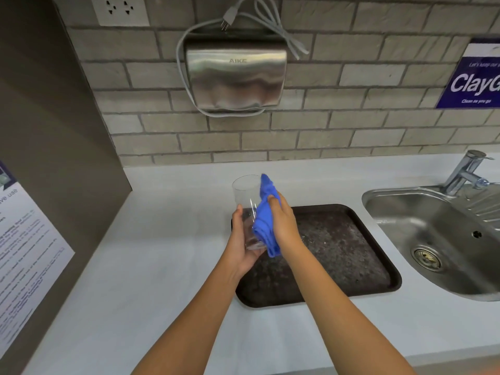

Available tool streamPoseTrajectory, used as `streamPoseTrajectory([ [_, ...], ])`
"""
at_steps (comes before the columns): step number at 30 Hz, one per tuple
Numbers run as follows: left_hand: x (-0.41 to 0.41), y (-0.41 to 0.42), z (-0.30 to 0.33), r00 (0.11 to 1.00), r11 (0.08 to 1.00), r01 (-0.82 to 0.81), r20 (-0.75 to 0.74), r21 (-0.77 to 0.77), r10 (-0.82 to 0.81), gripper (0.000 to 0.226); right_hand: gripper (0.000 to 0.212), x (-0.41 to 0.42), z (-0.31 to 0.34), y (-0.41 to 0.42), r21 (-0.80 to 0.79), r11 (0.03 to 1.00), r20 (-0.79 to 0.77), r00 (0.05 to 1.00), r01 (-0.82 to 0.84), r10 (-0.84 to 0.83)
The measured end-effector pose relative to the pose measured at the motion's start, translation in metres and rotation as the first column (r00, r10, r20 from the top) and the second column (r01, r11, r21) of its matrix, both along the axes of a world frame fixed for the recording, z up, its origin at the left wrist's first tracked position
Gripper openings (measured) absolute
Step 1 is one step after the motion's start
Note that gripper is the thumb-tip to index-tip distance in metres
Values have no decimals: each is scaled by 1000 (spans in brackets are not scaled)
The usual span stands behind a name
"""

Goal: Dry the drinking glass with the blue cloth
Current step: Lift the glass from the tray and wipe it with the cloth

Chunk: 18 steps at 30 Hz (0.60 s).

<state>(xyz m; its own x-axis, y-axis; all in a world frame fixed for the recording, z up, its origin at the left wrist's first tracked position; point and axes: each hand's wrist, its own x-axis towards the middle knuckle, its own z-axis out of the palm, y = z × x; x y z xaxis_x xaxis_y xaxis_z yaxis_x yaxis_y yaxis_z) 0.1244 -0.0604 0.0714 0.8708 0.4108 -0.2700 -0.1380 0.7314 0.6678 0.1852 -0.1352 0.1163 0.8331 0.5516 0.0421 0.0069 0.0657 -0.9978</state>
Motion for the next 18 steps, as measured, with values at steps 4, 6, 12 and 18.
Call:
streamPoseTrajectory([
  [4,-3,-3,9,997,1000,-12,-81,11,13,67,39,-7,-7,-3,-71,994,35,996,81,-79],
  [6,-7,-2,7,999,998,54,-6,-34,-54,61,45,-25,-14,-1,-91,989,339,937,120,-83],
  [12,-6,7,-1,997,994,79,4,72,-80,59,55,-23,-17,1,3,999,243,969,51,-50],
  [18,3,6,2,995,961,5,-99,276,23,56,36,-1,-13,-2,-17,999,-64,997,-34,33],
])
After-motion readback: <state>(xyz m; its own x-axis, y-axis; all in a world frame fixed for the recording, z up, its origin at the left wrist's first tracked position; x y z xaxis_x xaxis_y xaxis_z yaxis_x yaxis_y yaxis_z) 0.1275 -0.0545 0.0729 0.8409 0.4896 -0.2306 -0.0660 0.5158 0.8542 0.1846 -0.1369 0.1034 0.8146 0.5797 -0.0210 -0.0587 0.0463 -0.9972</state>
